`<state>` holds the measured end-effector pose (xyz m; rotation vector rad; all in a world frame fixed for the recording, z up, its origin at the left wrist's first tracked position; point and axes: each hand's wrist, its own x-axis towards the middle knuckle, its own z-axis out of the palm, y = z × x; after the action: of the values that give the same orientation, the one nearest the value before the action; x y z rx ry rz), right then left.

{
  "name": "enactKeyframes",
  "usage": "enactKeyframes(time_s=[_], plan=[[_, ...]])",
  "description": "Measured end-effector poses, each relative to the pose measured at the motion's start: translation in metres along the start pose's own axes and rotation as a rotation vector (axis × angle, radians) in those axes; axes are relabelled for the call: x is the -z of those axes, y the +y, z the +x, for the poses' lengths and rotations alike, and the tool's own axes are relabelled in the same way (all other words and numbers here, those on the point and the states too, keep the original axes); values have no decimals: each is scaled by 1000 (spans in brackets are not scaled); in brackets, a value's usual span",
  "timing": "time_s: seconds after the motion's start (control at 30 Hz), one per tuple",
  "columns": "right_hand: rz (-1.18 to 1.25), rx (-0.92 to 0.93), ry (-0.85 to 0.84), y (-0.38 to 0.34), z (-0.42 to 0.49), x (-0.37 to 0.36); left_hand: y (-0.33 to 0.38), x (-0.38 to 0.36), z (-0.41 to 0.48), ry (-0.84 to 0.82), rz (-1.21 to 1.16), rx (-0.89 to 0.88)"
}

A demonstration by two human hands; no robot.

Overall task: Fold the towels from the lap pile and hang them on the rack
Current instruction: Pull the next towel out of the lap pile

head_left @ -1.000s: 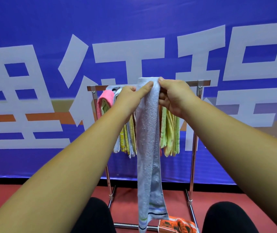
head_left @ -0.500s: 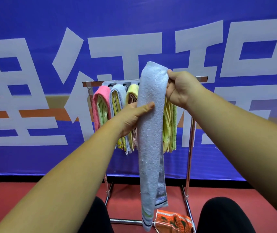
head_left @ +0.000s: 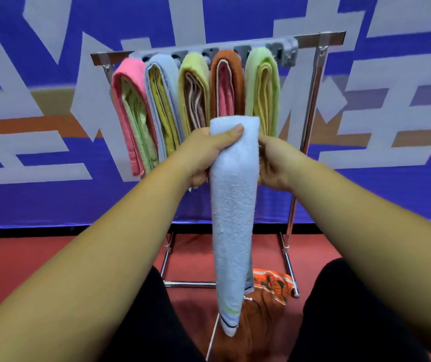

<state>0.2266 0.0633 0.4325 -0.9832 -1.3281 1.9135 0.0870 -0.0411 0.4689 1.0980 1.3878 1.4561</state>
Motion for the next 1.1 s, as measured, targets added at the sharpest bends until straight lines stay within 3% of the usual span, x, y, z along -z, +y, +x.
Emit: enactKeyframes(time_s=[0.1, 0.27, 0.47, 0.63, 0.8, 0.9, 1.03, 1.1], plan=[[4, -72, 2, 58, 17, 4, -28, 2, 12, 69, -51, 72], [56, 8, 27, 119, 20, 1, -75, 15, 42, 204, -111, 168], [6, -33, -126, 167, 37, 13, -123, 38, 80, 272, -156, 341], [-31, -46, -98, 174, 56, 9, -154, 44, 94, 114, -341, 433], [331, -135, -68, 168, 77, 9, -201, 50, 79, -82, -439, 602], [532, -203, 48, 171, 92, 15, -227, 45, 74, -219, -368, 693], [645, -242, 166, 175, 108, 22, -241, 33, 80, -298, -316, 592], [621, -255, 186, 174, 108, 26, -251, 37, 82, -309, -138, 532]])
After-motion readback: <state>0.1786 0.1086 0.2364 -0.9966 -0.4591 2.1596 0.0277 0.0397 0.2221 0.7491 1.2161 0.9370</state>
